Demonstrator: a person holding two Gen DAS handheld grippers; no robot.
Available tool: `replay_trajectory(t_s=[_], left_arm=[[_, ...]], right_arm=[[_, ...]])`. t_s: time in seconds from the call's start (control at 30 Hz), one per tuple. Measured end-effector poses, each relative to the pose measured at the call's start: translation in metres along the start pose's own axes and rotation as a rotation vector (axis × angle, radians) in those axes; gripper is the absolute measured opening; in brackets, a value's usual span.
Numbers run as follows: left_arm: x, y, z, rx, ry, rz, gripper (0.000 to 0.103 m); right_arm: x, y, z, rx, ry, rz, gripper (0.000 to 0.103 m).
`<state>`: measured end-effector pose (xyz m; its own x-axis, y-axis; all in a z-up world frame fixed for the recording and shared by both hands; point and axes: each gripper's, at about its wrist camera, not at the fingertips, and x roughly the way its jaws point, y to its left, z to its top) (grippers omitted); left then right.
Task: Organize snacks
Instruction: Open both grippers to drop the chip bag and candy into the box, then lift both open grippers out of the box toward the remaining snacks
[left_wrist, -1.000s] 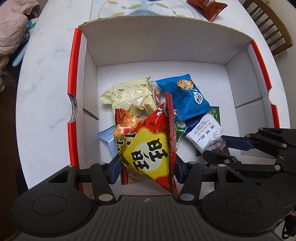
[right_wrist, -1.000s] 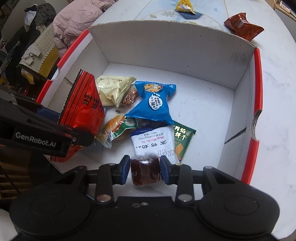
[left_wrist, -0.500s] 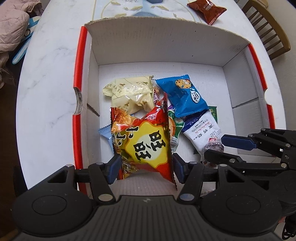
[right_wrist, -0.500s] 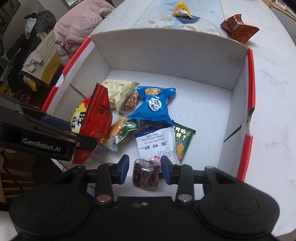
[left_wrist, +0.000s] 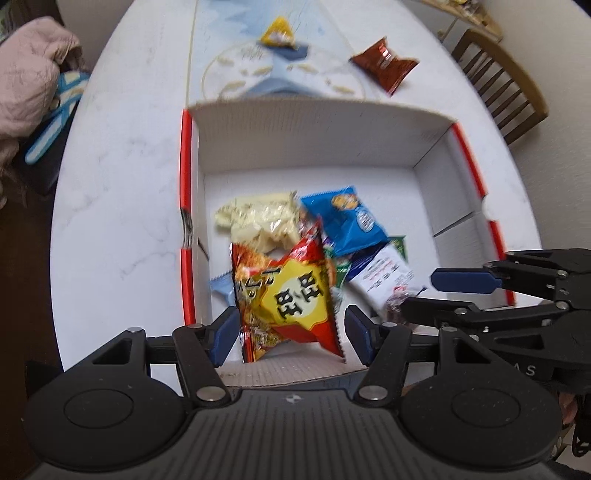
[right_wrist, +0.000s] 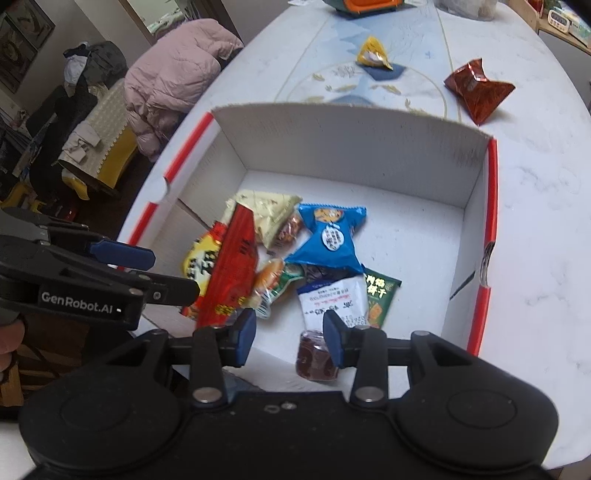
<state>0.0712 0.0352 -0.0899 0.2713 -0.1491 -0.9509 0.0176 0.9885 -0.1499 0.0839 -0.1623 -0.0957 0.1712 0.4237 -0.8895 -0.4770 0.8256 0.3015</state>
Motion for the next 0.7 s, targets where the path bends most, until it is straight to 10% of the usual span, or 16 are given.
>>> replay_trajectory(t_s=[0.7], left_arm=[[-0.094,0.003,0.065,0.049,-0.265,-0.002,0.068]], right_arm=[[-0.078,-0.002,0.067,-0.043,-0.222,0.003,0.083]])
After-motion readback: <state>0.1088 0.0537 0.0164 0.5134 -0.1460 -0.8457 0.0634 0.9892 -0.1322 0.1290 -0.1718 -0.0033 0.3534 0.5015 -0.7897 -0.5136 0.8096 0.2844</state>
